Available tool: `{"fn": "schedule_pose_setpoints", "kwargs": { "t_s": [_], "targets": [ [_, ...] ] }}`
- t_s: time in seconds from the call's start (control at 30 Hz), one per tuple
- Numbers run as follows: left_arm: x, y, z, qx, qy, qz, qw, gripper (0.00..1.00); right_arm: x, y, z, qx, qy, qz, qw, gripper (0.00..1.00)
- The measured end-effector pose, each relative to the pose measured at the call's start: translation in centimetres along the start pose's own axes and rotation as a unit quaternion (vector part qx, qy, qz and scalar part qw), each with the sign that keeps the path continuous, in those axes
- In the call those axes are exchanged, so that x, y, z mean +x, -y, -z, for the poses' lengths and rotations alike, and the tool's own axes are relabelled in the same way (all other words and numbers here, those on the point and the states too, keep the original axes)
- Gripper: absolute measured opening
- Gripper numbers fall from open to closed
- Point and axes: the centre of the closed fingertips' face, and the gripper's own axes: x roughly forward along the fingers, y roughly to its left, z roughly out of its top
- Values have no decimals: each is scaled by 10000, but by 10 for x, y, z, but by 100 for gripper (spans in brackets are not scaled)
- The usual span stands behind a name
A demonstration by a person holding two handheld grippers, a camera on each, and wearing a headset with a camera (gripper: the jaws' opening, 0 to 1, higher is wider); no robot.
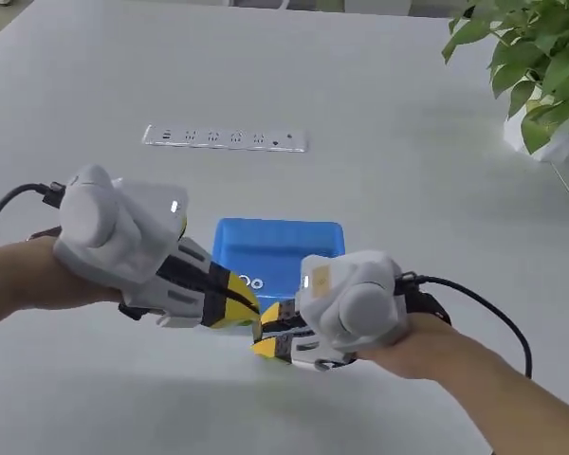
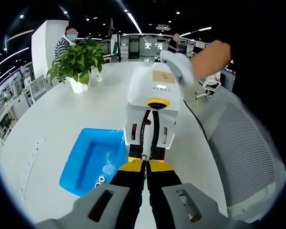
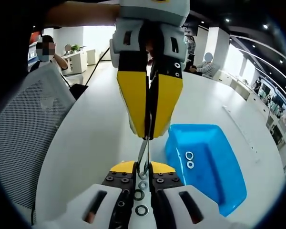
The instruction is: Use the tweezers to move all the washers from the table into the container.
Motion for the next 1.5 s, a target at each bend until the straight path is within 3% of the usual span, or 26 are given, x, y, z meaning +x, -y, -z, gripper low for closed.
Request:
{"fn": "schedule_pose_setpoints", "kwargs": {
  "t_s": [0.97, 1.3, 1.5],
  "targets": [
    [-1, -1, 4, -101, -171, -121, 9997, 8, 2, 0, 2, 261, -10, 23, 9997, 8],
    [-8, -1, 2, -183, -93, -223, 9995, 17, 2, 0, 1, 207, -66, 6, 9998, 8],
    [-16, 1, -1, -414, 44, -279, 9987, 28, -1, 0, -2, 236, -43, -9, 9997, 8]
  ]
}}
